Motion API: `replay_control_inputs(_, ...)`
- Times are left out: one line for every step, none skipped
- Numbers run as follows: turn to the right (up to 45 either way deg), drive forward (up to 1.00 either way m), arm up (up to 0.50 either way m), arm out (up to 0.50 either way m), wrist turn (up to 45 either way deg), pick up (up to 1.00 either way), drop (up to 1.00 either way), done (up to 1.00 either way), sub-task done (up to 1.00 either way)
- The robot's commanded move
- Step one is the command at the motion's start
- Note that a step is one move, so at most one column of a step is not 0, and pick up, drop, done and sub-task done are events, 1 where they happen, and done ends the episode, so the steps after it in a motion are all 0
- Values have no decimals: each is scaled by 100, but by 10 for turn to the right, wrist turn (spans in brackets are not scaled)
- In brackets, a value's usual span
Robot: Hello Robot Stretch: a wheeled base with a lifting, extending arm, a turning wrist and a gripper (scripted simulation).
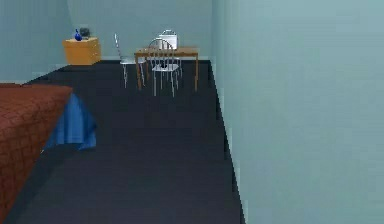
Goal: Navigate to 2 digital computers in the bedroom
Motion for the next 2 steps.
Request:
replay_control_inputs(0,100,0,0,0,0,0,0,0)
replay_control_inputs(30,0,0,0,0,0,0,0,0)
